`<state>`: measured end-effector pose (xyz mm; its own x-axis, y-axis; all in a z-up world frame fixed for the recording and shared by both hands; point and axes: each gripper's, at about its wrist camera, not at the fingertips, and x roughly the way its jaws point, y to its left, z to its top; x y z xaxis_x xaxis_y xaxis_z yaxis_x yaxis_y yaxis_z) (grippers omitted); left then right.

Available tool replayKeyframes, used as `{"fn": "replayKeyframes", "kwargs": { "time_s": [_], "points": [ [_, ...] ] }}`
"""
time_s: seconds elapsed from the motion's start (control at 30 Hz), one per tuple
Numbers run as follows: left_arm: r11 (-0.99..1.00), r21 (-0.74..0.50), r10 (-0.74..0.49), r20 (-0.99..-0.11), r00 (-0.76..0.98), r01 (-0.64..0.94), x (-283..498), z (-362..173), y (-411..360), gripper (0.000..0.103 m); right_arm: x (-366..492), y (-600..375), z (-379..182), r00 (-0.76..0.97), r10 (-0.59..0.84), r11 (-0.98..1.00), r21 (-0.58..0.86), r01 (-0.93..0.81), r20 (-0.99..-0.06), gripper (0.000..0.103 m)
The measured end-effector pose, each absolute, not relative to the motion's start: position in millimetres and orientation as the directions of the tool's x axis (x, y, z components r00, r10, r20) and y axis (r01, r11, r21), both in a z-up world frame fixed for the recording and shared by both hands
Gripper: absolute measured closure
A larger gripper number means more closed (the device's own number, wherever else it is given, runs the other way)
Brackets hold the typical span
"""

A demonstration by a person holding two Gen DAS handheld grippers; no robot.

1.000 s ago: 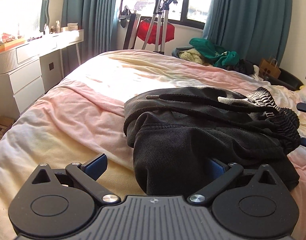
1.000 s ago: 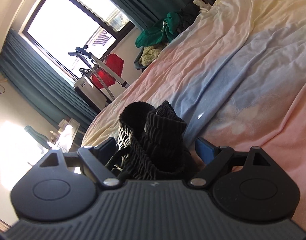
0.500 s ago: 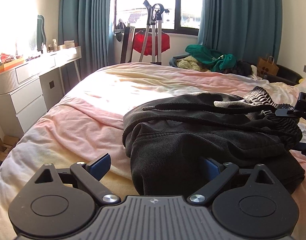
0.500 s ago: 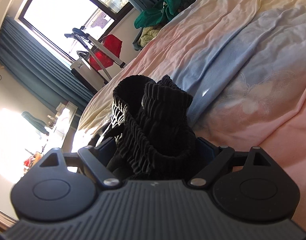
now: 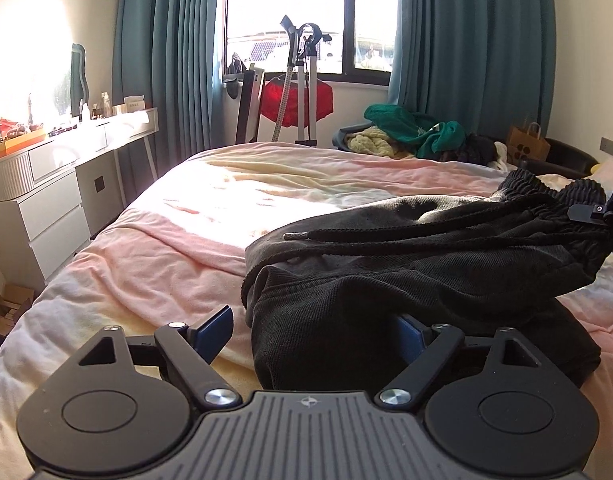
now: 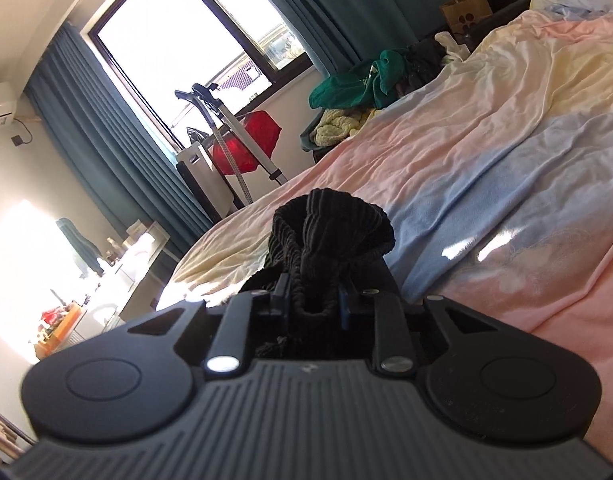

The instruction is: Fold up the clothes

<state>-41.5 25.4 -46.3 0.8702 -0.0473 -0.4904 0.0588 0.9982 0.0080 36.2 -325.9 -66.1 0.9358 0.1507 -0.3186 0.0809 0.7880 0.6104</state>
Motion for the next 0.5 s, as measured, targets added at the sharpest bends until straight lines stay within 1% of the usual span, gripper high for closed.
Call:
{"fn": "replayKeyframes", "kwargs": {
  "time_s": [0.07, 0.13, 0.23, 0.33, 0.37, 0.4, 0.43, 0.47, 0.5],
  "points": [
    [0.998, -0.007, -0.065, -0.477, 0.876, 0.070, -46, -43, 29, 0.017, 26, -327, -56, 0.948, 0.135, 0.793, 0.605, 0.071, -0.289, 0.078],
    [0.997, -0.026, -0.078, -0.473, 0.877, 0.075, -48, -41, 32, 0.017, 20, -332, -55, 0.942, 0.116, 0.786, 0.608, 0.107, -0.315, 0.078],
    [0.996, -0.046, -0.091, -0.485, 0.870, 0.078, -49, -41, 35, 0.017, 25, -350, -79, 0.887, 0.131, 0.739, 0.640, 0.210, -0.442, 0.076],
    [0.996, -0.052, -0.090, -0.494, 0.865, 0.074, -47, -43, 34, 0.016, 33, -374, -112, 0.846, 0.203, 0.614, 0.737, 0.283, -0.494, 0.066],
    [0.997, -0.049, -0.083, -0.493, 0.866, 0.067, -46, -43, 34, 0.016, 29, -372, -116, 0.844, 0.211, 0.601, 0.746, 0.286, -0.493, 0.060],
    [0.997, -0.045, -0.077, -0.494, 0.866, 0.062, -45, -44, 34, 0.015, 29, -371, -116, 0.840, 0.206, 0.607, 0.739, 0.292, -0.502, 0.049],
    [0.997, -0.045, -0.073, -0.496, 0.865, 0.058, -45, -45, 34, 0.015, 29, -370, -115, 0.836, 0.201, 0.615, 0.730, 0.298, -0.511, 0.042],
    [0.997, -0.050, -0.071, -0.499, 0.863, 0.054, -45, -46, 35, 0.014, 29, -366, -114, 0.831, 0.187, 0.638, 0.708, 0.302, -0.523, 0.028],
    [0.997, -0.061, -0.073, -0.505, 0.860, 0.048, -44, -47, 37, 0.013, 31, -360, -115, 0.827, 0.191, 0.654, 0.697, 0.294, -0.528, 0.018]
  ]
}}
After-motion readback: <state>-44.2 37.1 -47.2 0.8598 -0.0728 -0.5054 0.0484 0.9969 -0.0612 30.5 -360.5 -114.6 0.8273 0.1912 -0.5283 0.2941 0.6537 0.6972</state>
